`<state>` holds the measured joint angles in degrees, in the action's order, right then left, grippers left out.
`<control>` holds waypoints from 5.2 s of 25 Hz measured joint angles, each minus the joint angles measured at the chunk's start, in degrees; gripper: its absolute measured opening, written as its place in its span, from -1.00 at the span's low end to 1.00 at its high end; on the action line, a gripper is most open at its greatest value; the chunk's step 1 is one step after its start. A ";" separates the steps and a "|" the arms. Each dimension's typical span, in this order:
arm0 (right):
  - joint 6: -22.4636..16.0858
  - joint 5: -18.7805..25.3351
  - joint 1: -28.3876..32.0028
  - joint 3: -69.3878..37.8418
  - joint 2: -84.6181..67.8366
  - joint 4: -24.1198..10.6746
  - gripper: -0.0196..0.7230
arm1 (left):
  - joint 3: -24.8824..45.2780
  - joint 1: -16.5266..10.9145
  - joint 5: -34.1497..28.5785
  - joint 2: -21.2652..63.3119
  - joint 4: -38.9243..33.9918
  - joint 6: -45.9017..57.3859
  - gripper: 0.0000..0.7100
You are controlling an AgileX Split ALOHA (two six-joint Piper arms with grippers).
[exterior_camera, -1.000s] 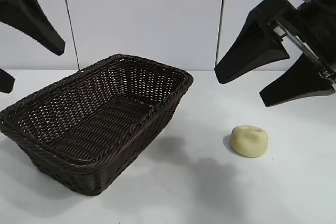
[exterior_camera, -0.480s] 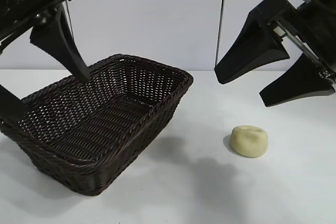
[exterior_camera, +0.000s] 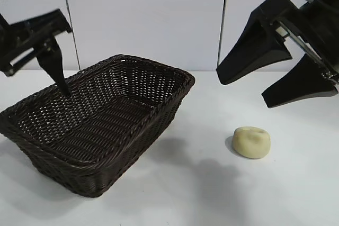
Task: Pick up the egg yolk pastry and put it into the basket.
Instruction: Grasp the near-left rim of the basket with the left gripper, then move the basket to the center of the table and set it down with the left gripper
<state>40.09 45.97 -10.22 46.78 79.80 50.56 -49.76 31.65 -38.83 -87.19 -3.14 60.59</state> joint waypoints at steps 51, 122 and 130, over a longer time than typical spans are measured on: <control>-0.02 0.00 0.00 0.00 0.00 -0.05 0.87 | 6.43 -6.71 13.34 -6.67 1.07 10.25 0.61; -0.02 0.22 0.00 0.00 0.00 -0.48 0.87 | -18.29 -22.51 -14.25 -15.55 27.10 -66.71 -0.72; -0.02 0.33 0.00 0.00 0.00 -0.48 0.87 | -23.02 -19.94 -13.39 -20.42 27.05 -66.89 -0.72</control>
<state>40.07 46.30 -10.22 46.78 79.80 50.08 -72.79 11.72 -52.22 -107.61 23.91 -6.30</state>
